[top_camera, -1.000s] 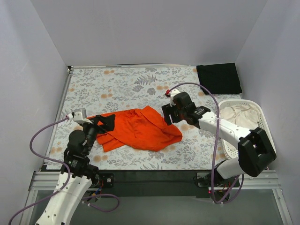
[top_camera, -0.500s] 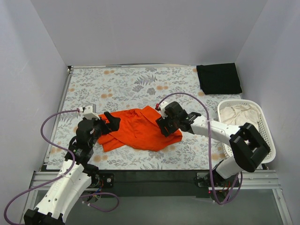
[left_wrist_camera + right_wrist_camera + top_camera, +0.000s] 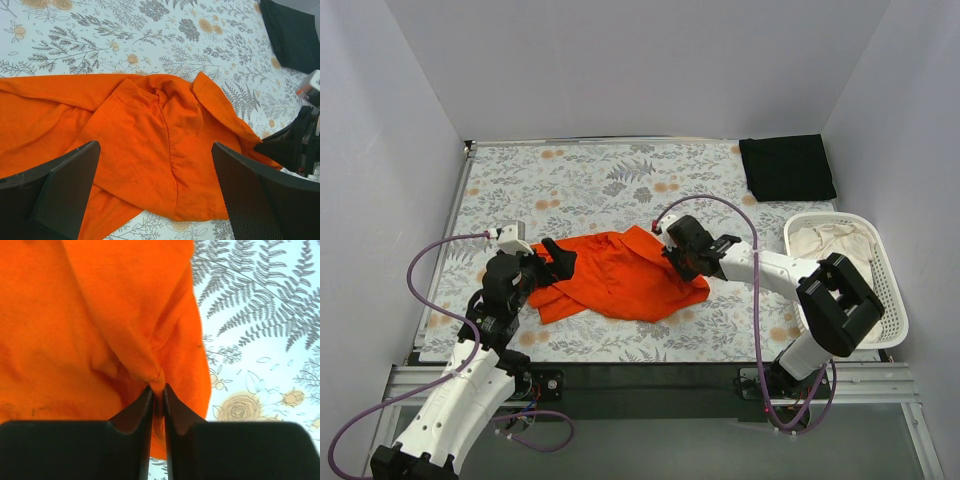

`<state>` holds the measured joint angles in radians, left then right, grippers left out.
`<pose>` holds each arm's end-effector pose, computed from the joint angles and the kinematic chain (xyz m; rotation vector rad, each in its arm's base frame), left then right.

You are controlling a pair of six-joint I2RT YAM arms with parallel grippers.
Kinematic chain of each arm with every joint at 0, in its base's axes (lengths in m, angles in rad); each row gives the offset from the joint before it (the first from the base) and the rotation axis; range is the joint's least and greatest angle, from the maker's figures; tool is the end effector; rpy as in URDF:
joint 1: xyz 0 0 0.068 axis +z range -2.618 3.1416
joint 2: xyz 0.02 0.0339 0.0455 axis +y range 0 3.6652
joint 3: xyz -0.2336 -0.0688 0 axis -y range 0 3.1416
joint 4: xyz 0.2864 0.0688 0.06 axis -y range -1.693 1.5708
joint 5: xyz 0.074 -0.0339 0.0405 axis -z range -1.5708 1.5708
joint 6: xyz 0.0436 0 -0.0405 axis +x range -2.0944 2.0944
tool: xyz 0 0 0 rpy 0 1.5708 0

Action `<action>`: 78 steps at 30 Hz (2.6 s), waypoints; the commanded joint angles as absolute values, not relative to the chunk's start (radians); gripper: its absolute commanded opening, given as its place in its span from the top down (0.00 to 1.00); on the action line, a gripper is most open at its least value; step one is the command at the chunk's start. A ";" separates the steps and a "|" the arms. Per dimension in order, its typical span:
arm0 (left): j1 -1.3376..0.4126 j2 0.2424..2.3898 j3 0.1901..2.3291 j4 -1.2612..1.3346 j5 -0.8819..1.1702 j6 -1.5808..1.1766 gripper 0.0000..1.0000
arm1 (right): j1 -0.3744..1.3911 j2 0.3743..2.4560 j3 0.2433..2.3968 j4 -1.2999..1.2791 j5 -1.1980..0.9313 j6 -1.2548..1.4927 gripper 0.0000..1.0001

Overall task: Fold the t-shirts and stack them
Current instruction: Flatten the tshirt out

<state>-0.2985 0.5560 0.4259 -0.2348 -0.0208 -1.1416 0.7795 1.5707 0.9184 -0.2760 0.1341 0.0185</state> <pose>0.2136 -0.0648 0.2172 -0.8535 1.8674 -0.9161 0.2560 0.2448 0.1271 -0.8746 2.3367 0.1681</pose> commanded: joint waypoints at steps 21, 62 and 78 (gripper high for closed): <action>-0.301 0.574 0.469 -0.252 -0.034 -1.129 0.14 | 0.427 1.448 1.031 -0.322 0.088 0.174 0.52; -0.301 0.649 0.506 -0.376 -0.252 -1.264 0.21 | 0.704 1.404 0.854 -0.575 0.394 0.235 0.73; -0.301 0.650 0.508 -0.374 -0.268 -1.266 0.21 | 1.017 1.557 1.049 -0.374 0.046 0.112 0.57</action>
